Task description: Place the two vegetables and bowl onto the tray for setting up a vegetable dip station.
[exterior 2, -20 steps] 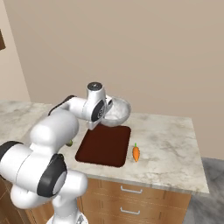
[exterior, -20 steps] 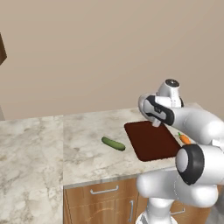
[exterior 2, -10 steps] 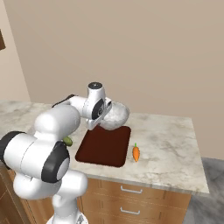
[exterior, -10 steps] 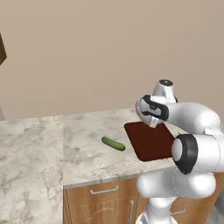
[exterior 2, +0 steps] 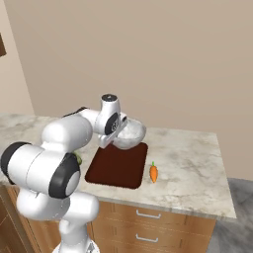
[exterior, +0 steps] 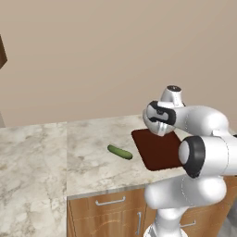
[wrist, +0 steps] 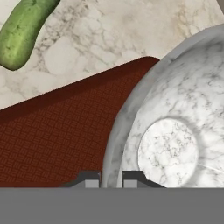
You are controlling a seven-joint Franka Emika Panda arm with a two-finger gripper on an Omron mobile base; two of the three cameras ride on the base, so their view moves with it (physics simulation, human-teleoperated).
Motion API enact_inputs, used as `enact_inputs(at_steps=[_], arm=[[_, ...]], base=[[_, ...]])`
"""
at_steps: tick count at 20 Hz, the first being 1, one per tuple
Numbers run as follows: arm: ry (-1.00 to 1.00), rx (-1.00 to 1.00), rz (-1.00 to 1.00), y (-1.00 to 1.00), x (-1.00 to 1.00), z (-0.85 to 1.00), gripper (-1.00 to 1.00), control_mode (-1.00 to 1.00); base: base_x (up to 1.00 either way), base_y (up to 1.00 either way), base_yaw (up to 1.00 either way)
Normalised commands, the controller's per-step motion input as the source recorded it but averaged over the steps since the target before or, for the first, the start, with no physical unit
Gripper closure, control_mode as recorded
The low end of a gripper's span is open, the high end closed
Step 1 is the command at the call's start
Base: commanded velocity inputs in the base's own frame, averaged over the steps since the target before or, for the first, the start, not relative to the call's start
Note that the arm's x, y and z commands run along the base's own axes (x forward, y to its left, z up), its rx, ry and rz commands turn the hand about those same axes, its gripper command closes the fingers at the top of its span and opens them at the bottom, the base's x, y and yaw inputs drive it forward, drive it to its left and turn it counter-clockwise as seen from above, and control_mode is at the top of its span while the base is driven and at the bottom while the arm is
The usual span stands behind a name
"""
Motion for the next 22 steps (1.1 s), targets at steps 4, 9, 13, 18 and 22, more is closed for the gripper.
enact_inputs(at_steps=[4,9,13,18,22], arm=[[-0.02,0.00,0.00,0.03,0.05,-0.11,1.00,-1.00],[0.00,0.00,0.00,0.06,0.07,-0.11,1.00,-1.00],[0.00,0.00,0.00,0.05,0.08,-0.12,1.00,-1.00],[0.00,0.00,0.00,0.06,0.08,-0.12,1.00,-1.00],[0.00,0.00,0.00,0.03,0.07,-0.13,1.00,-1.00]], base=[[0.00,0.00,0.00],[0.00,0.00,0.00],[0.00,0.00,0.00],[0.00,0.00,0.00],[0.00,0.00,0.00]])
